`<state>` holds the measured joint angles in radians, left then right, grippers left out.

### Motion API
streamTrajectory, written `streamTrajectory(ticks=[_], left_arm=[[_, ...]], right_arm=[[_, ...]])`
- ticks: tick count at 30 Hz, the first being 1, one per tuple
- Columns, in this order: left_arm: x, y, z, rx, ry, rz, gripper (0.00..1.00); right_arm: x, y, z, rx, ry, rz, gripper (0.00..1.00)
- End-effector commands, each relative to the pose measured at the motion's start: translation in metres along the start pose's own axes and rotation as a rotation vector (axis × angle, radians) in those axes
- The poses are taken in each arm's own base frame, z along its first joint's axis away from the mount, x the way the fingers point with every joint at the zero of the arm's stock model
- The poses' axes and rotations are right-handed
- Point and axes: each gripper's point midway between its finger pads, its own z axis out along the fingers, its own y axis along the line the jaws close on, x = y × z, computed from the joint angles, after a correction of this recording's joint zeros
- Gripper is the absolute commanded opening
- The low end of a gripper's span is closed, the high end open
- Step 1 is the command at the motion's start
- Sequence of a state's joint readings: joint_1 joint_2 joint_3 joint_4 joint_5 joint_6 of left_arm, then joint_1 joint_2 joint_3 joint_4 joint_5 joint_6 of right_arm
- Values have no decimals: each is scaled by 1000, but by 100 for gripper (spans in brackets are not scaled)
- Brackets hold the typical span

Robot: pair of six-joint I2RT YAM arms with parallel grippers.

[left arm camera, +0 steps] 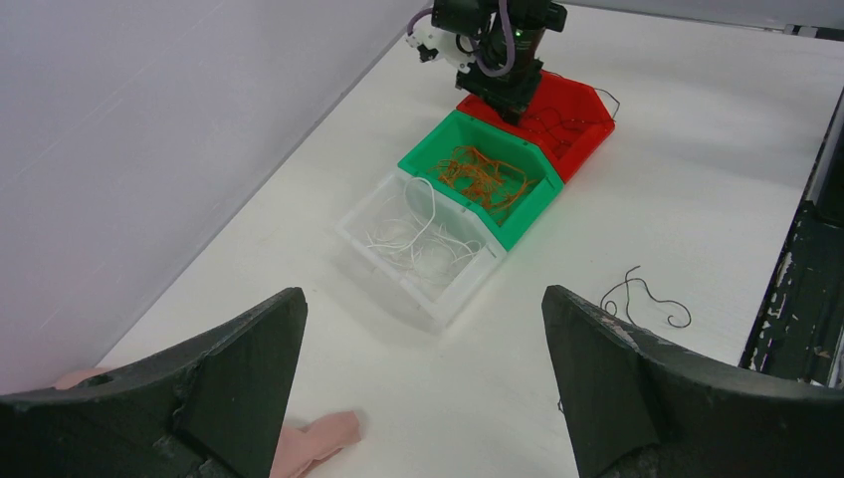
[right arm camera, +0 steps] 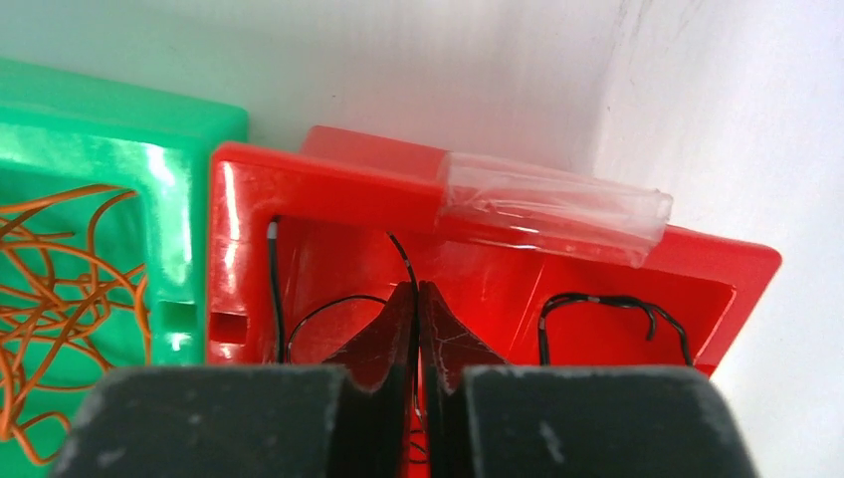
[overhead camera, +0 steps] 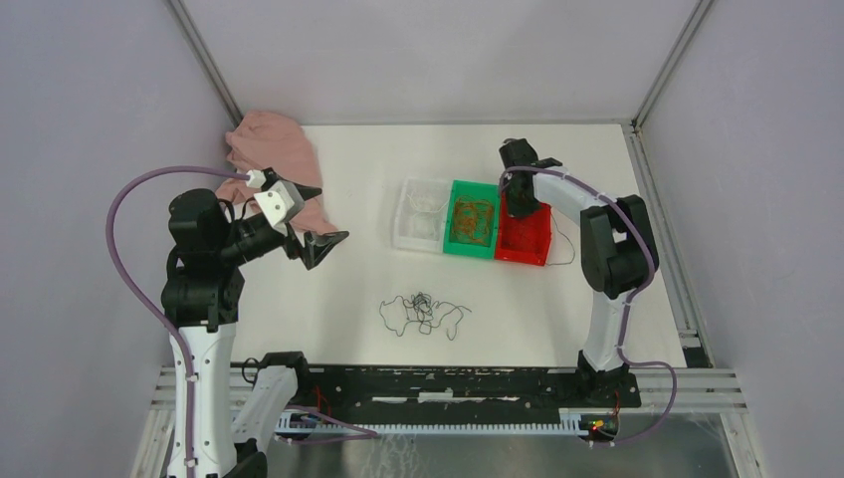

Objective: Untangle the cables
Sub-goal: Place the cable in the bin, then pick up the cable at the center of the board.

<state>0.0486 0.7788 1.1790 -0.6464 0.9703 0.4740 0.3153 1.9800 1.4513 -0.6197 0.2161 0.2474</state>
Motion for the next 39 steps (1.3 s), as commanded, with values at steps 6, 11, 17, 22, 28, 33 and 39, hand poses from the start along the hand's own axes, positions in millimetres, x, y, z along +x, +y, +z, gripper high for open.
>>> streamTrajectory(ticks=[6,11,17,22,28,33,39], left_arm=[[-14,6,-1,-11,-35,84,95],[-15,8,1,-11,-32,82,94],[-19,8,-1,-15,-39,89,94],[-21,8,-1,-13,-42,88,93],[-20,9,1,-4,-40,79,93],[-20,8,1,3,-43,77,93],[-22,7,1,5,-47,78,93]], right_arm=[[-47,-12,-33,49,-134,-11,35],[-68,-14,-73,17,-212,4,41],[-62,-22,-89,25,-206,-3,48],[-55,-38,-101,33,-222,56,49],[-46,-63,-119,-79,-274,228,62],[-16,-77,-104,-112,-248,298,68],[30,-89,-67,-57,-168,383,64]])
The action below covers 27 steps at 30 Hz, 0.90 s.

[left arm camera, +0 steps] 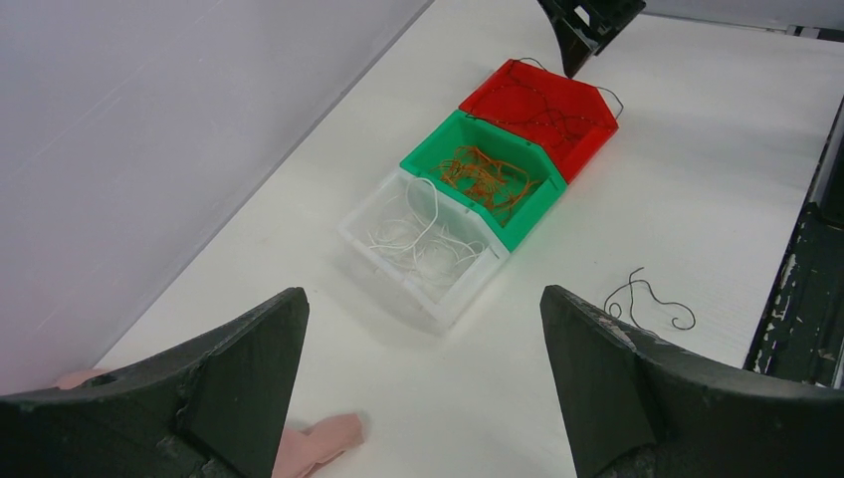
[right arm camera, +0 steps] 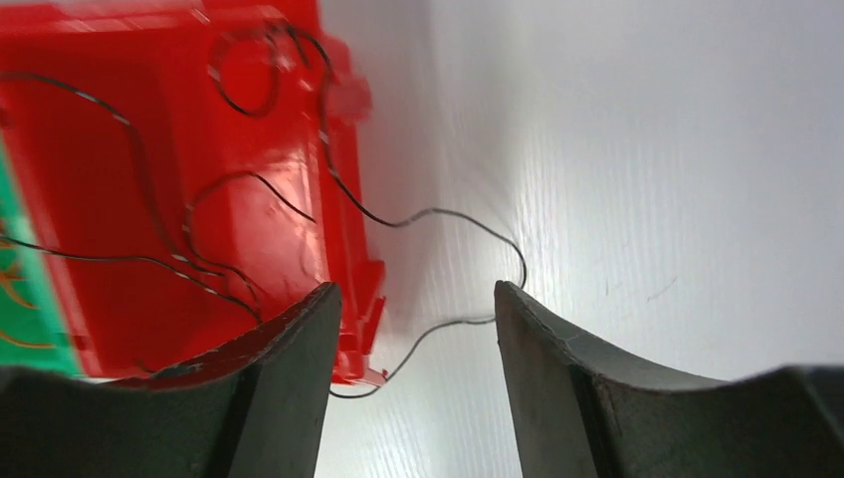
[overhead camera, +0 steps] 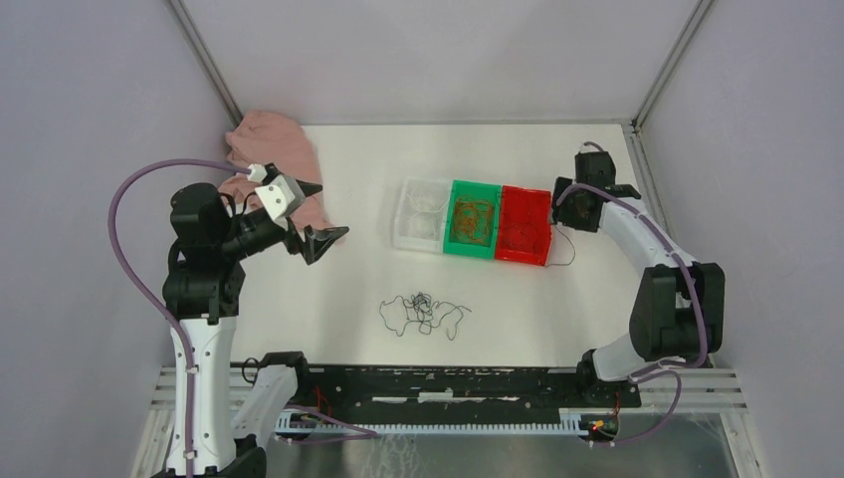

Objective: Untangle the cables
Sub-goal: Pick up the cable at the center of the board.

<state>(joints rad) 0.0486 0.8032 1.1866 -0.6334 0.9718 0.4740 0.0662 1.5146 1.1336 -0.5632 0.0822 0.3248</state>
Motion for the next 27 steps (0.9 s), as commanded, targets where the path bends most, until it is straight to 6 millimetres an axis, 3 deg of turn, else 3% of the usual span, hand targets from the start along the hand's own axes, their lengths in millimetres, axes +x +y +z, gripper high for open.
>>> streamTrajectory(ticks=[1,8,20,24,27], left_arm=[[-23,1,-3,3,-49,81,93],[-25,1,-4,-1,-49,82,93],[-25,2,-4,-2,-45,85,93],[-24,1,-4,1,-44,85,93],[-23,2,-4,4,-43,85,93]], right_arm=[[15,-5,17,0,15,59,64],[32,-21,46,81,104,36,62],[60,-29,71,109,186,66,56],[60,-33,71,127,187,67,46],[54,-33,69,128,179,78,33]])
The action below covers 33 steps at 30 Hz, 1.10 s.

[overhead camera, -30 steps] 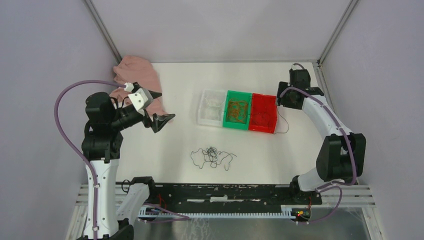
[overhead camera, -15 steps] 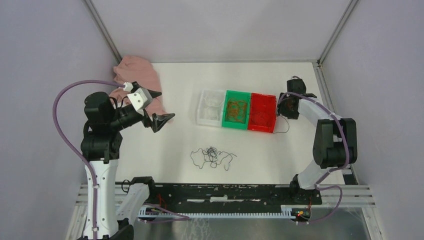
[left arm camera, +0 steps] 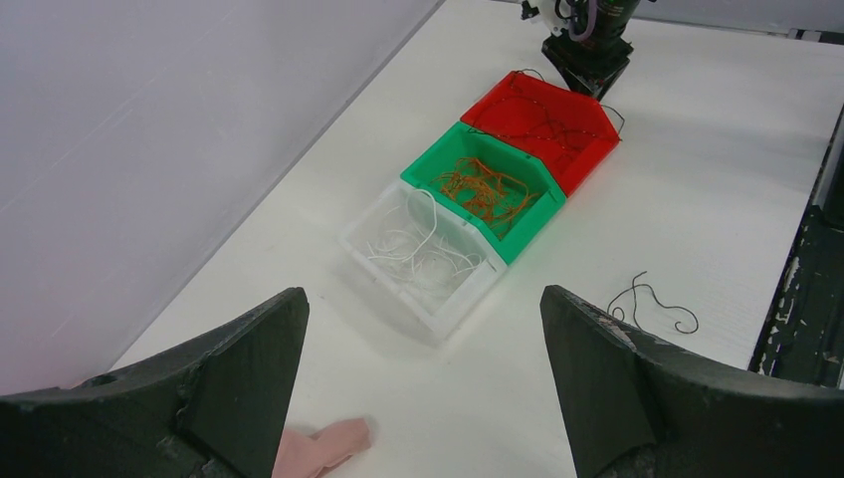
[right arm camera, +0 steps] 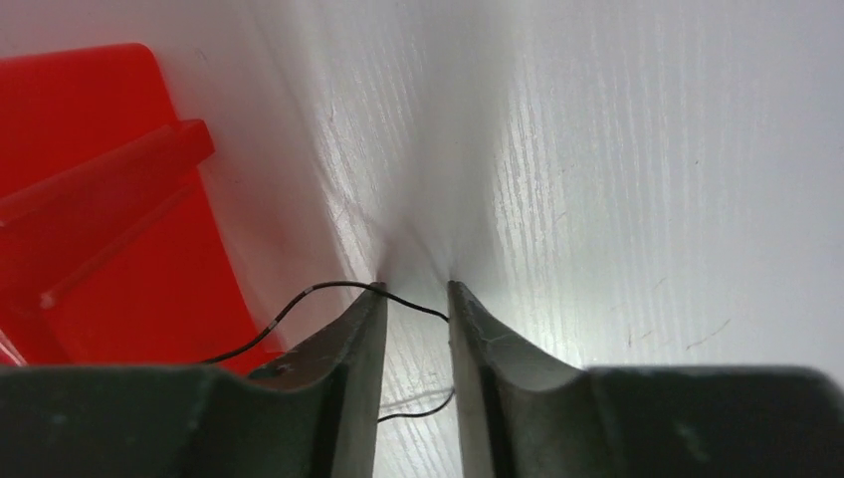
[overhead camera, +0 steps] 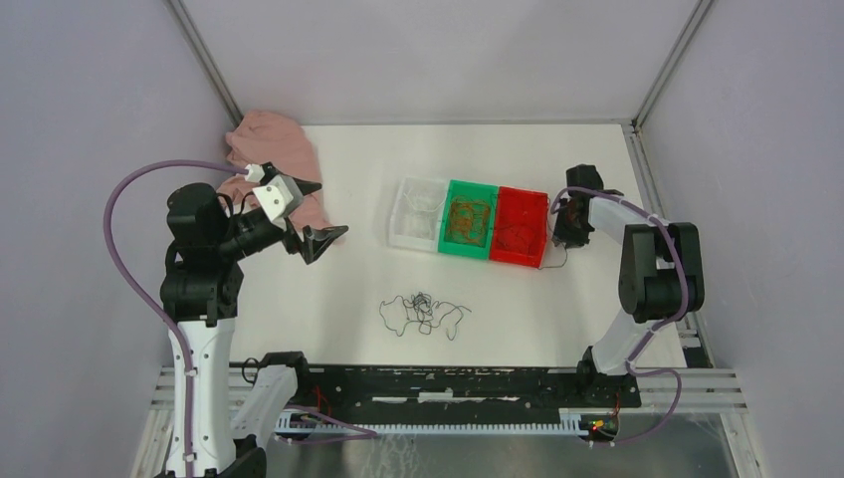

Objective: Untangle the cables
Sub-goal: Pick up the cable at the center of the board.

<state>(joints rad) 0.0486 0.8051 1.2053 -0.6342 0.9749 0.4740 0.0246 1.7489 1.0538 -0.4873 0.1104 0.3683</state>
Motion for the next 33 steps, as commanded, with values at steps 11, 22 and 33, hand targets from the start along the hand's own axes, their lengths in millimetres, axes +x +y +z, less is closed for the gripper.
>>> streamTrajectory(ticks=[11,22,33], left_arm=[[-13,-1,-1,19,-33,60,93],[17,-9,8,67,-3,-42,92],[14,-5,8,51,0,-23,91]], right_arm=[[-53,15,-61,-127,-205,111,0],[-110,46,-154,-366,-540,183,0],[-113,95,-168,-513,-617,128,0]])
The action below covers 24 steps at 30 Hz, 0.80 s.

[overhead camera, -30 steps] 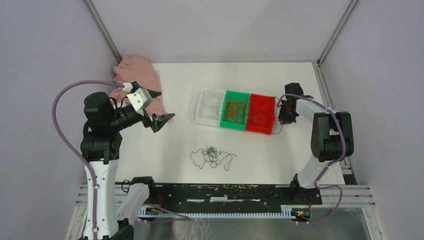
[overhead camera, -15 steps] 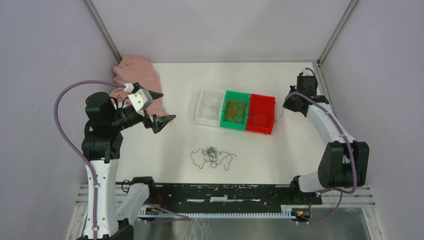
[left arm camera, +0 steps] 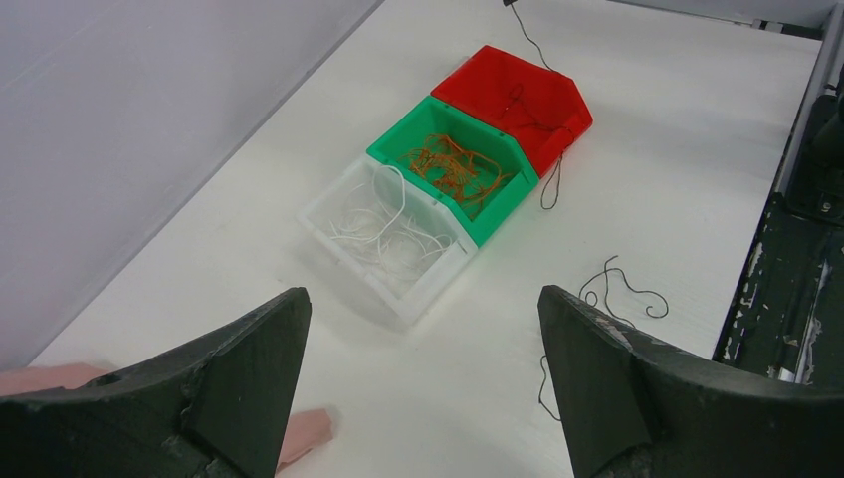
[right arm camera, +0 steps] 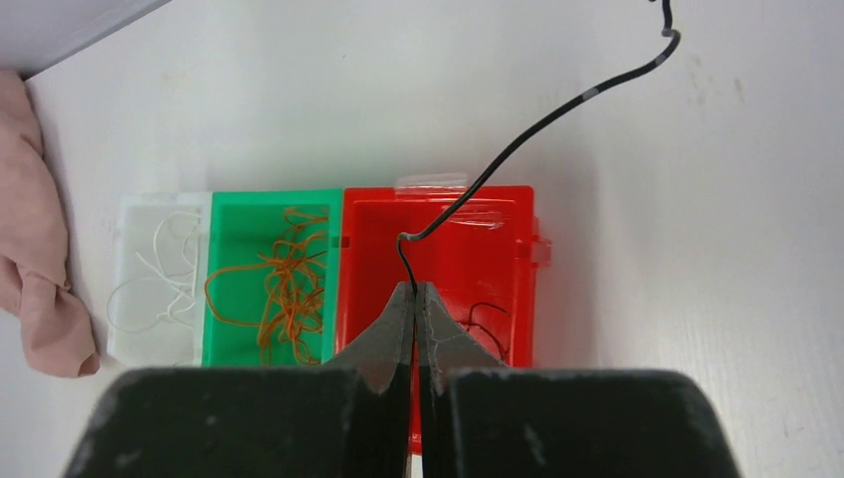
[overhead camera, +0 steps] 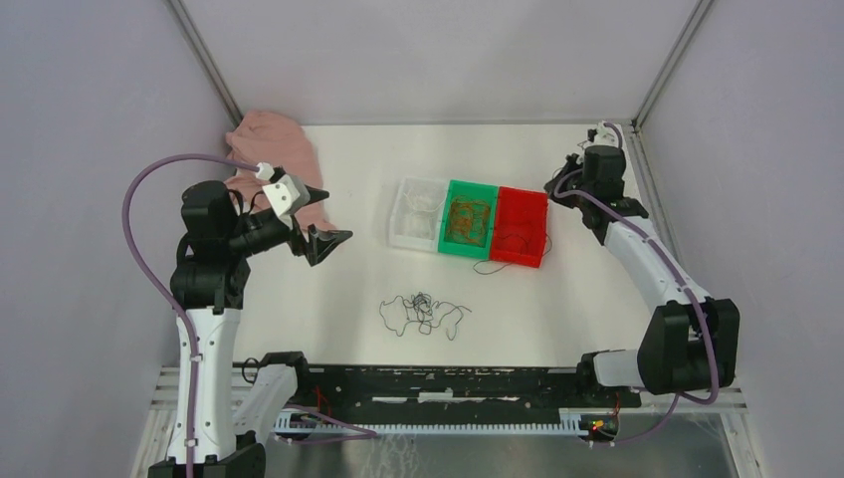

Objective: Untangle the cables
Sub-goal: Pick up the cable at the center of the board, then place the cable in the bin.

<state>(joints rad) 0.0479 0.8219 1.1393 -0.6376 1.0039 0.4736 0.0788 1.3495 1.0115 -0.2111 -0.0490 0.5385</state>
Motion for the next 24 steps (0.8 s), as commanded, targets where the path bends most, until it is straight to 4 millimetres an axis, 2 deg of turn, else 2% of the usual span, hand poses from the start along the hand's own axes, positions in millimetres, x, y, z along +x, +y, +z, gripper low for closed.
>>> streamTrajectory(ticks=[1,5,10,12,15,17,19,22,24], left_arm=[[-12,0,-1,4,-28,49,91],[-12,1,-1,4,-27,51,90],[-12,1,1,19,-28,41,89],[-10,-1,2,31,-29,30,89],[-6,-3,5,49,-28,9,89],[-4,-5,6,57,-23,-1,89],[-2,-7,8,73,-15,-6,88],[1,-12,12,95,-5,-20,86],[3,-18,16,116,10,-30,85]], right_arm=[[-24,34,-6,-96,-97,-22,0],[-45,38,-33,-64,-197,-72,0],[-69,-5,-77,208,-247,-137,0],[-71,-17,-92,276,-245,-167,0],[-64,-23,-109,292,-232,-179,0],[-54,-20,-116,255,-213,-161,0],[-47,-8,-119,165,-224,-145,0],[-49,20,-122,0,-258,-127,0],[-56,27,-127,-4,-244,-121,0]])
